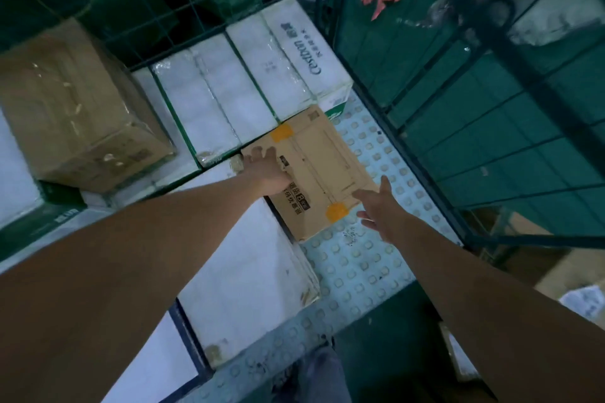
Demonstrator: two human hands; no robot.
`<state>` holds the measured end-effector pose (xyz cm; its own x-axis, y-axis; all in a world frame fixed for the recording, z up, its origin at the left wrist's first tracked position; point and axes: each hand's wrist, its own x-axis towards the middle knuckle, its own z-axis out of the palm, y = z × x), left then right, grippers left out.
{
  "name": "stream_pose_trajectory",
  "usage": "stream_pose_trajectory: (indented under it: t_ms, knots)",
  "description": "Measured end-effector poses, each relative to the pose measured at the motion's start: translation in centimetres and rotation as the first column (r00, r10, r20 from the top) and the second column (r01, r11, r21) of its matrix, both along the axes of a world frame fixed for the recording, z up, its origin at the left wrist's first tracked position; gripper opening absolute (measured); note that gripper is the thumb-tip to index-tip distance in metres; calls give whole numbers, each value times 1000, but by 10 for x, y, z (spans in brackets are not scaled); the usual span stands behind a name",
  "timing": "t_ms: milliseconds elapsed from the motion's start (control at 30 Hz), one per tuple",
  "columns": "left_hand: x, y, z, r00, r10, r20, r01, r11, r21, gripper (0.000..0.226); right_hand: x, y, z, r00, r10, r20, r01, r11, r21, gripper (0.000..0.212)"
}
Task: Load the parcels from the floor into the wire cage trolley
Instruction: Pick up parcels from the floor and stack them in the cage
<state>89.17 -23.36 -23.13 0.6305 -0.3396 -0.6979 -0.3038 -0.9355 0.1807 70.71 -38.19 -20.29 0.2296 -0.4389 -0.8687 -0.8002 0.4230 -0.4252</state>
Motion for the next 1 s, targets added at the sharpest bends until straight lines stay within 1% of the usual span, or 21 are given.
stream_pose_trajectory:
  t_ms: [67, 100, 167, 233, 300, 333, 400, 500, 567, 667, 800, 900, 1000]
  knots:
    - [-26, -5, 46, 999, -16, -47, 13, 997, -72, 84, -8, 7, 45, 998, -30, 53, 30, 999, -14, 85]
    - [-43, -7, 85, 997, -33, -67, 26, 993, -113, 83, -20, 12, 85, 996, -44, 76, 45, 999, -13, 83]
    - [-62, -11, 112, 994, -9, -108, -5, 991, -136, 84, -28, 22, 114, 993, -35, 110, 33, 999, 18, 79]
    - [-95, -9, 175, 988, -61, -145, 38, 988, -153, 86, -57, 36, 182, 986, -88, 141, 83, 996, 43, 76]
    - [-119, -10, 211, 983, -53, -175, 17, 979, -202, 89, -79, 51, 221, 980, -108, 167, 105, 994, 27, 74]
    - [-140, -10, 239, 978, -82, -192, 35, 971, -235, 89, -104, 58, 248, 970, -168, 176, 165, 986, 32, 74]
    - [-166, -10, 268, 974, -73, -213, 9, 958, -287, 89, -131, 73, 276, 965, -200, 171, 196, 980, 44, 72]
    - [-210, -14, 312, 959, -126, -253, 30, 935, -354, 86, -183, 87, 316, 950, -272, 155, 271, 962, 26, 70]
    - [-234, -20, 328, 951, -172, -259, 56, 914, -401, 84, -212, 93, 332, 942, -295, 159, 299, 954, -2, 70]
    - [-283, -26, 357, 925, -232, -303, 79, 893, -443, 80, -267, 97, 352, 909, -391, 146, 399, 916, -33, 71]
    - [-335, -43, 375, 891, -313, -328, 125, 865, -486, 82, -324, 92, 365, 867, -482, 128, 495, 863, -101, 63]
    - [-361, -57, 380, 866, -346, -362, 134, 857, -498, 83, -355, 80, 370, 851, -509, 128, 523, 843, -127, 58]
    - [-392, -76, 382, 841, -389, -377, 181, 858, -481, 83, -386, 64, 374, 826, -544, 150, 561, 820, -115, 58]
